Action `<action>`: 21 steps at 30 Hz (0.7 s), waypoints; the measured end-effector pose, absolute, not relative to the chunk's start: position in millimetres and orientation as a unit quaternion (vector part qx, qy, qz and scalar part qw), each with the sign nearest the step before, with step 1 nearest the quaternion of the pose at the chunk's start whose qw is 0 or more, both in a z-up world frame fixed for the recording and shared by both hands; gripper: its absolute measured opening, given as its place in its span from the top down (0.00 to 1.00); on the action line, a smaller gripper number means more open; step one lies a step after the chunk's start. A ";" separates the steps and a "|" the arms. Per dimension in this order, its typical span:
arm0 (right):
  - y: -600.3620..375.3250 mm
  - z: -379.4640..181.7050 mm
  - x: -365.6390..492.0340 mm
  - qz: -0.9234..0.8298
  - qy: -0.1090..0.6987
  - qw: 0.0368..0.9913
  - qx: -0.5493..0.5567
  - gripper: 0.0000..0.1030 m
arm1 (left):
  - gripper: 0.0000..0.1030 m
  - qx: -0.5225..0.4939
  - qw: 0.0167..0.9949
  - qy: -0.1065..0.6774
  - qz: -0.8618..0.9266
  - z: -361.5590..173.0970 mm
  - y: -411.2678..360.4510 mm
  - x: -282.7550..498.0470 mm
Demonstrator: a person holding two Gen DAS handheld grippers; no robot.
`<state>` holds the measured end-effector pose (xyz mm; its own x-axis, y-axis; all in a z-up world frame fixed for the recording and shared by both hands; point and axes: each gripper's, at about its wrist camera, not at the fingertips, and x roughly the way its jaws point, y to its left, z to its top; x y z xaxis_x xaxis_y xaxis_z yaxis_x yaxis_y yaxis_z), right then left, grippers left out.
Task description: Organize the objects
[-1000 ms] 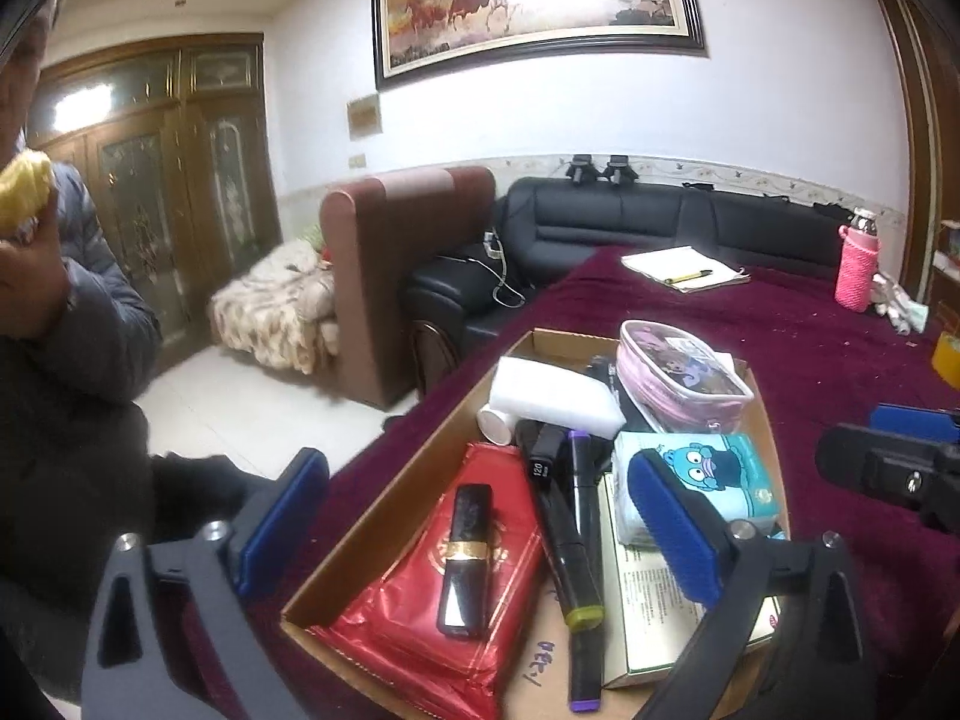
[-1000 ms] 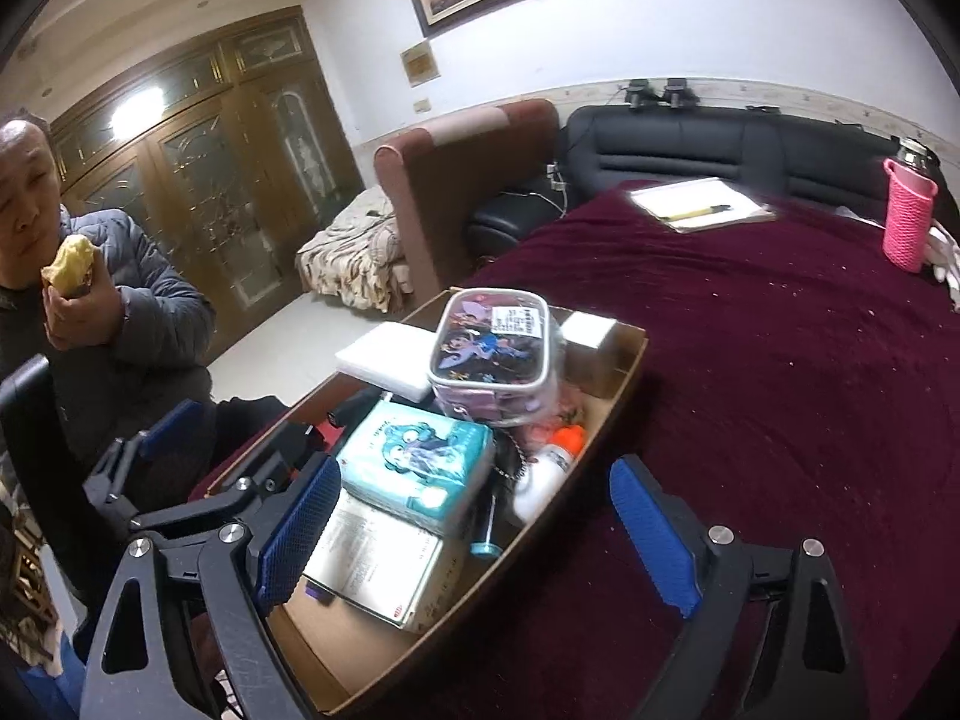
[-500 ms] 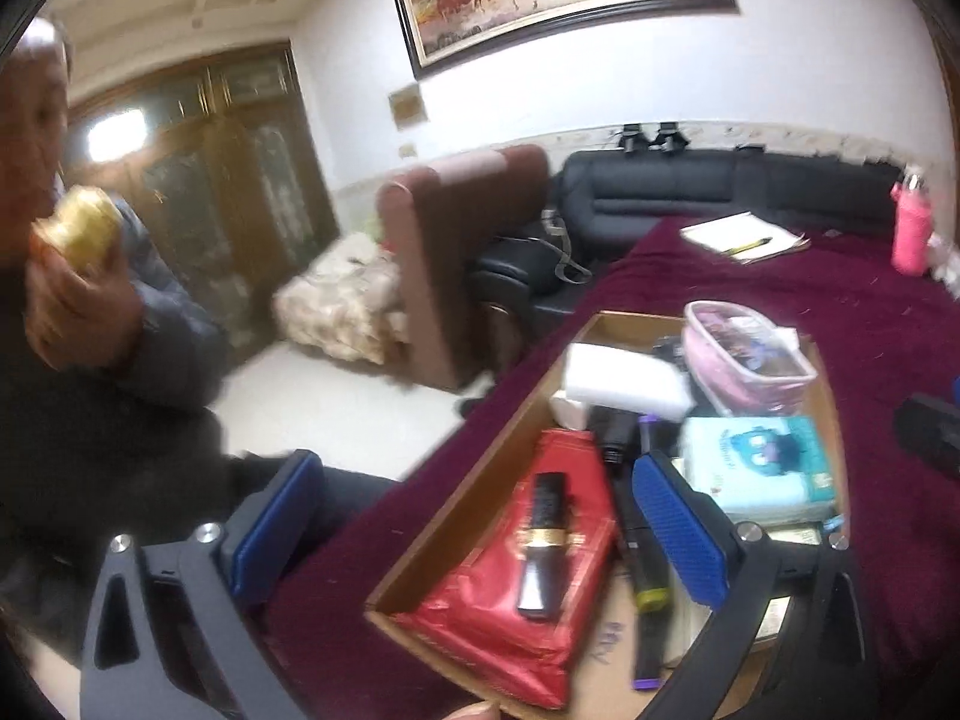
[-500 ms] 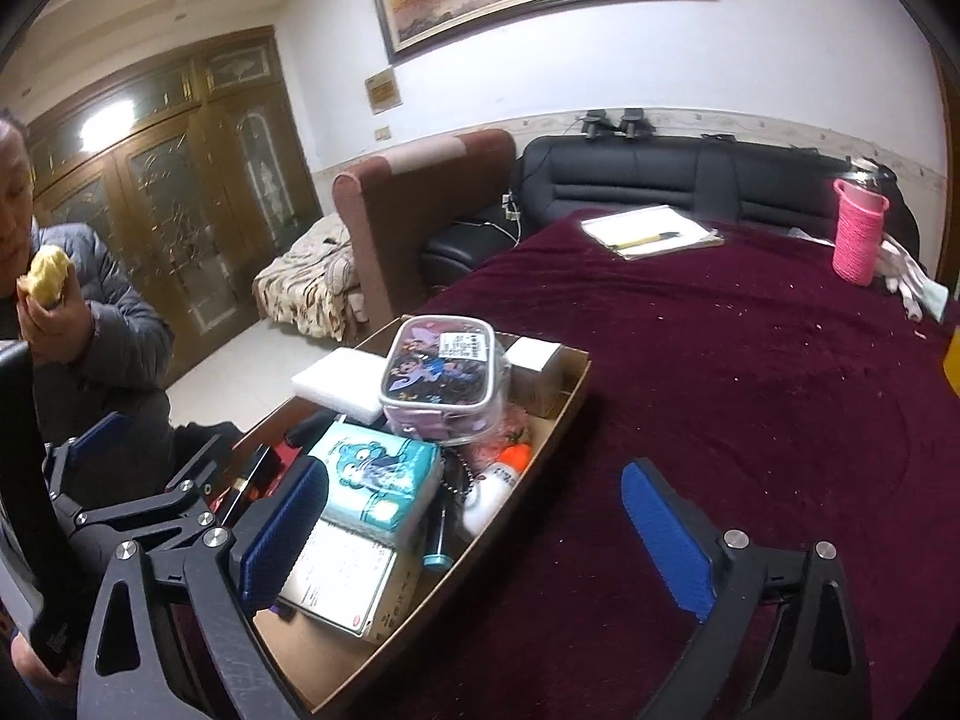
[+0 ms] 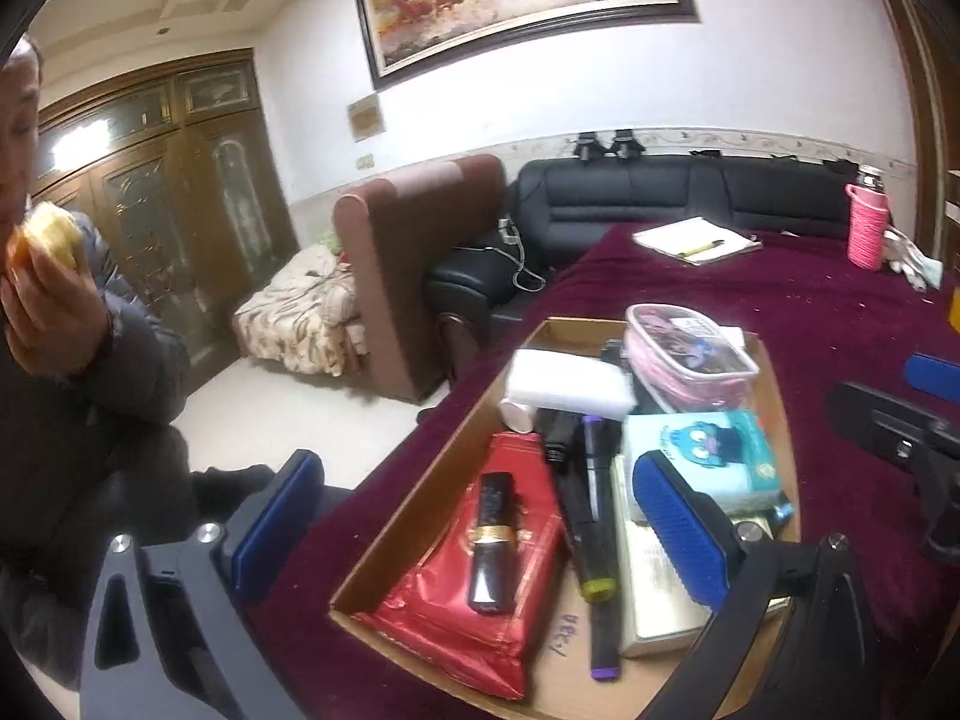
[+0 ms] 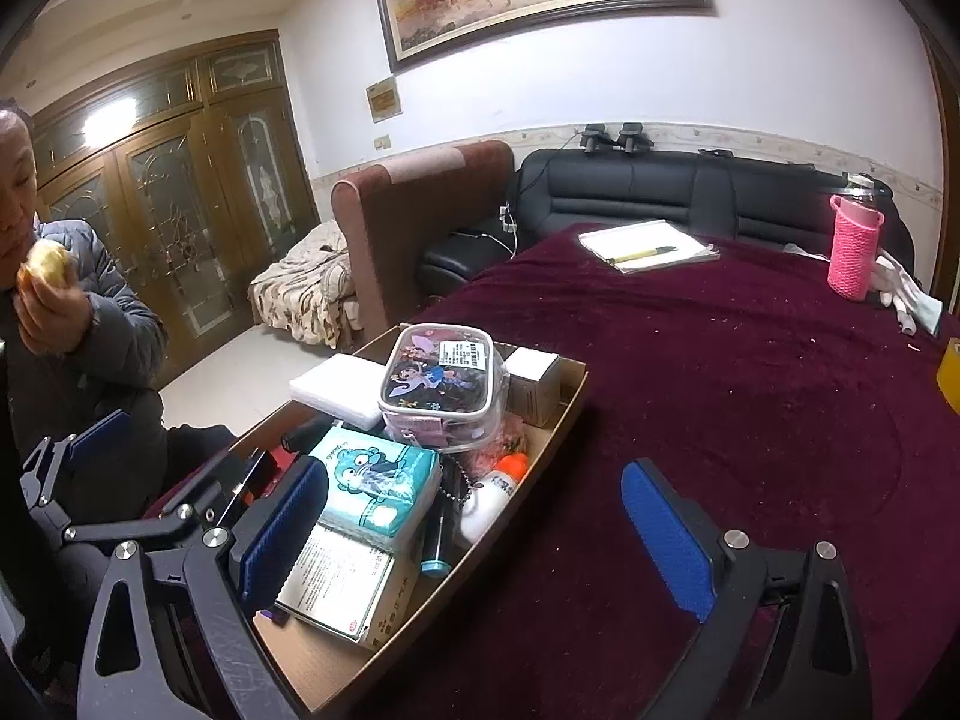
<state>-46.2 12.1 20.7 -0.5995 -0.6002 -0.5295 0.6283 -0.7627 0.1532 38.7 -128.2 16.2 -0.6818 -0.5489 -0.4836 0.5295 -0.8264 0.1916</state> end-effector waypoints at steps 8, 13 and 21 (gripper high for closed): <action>10.2 17.1 -46.1 -0.893 0.027 0.343 0.289 0.02 | 0.00 0.264 0.323 -0.020 -0.909 14.9 -134.2 39.7; 9.9 15.4 -46.5 -0.894 0.028 0.342 0.289 0.02 | 0.00 0.260 0.323 -0.012 -0.910 15.5 -137.8 39.3; 9.4 15.1 -46.7 -0.894 0.030 0.342 0.287 0.02 | 0.00 0.266 0.324 0.000 -0.908 14.2 -143.8 42.5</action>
<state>-46.7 9.4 15.1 -0.6007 -0.5943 -0.5347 0.6293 -0.7640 0.1422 42.5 -143.8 14.2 -0.6486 -0.5878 -0.4836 0.5875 -0.7905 0.1729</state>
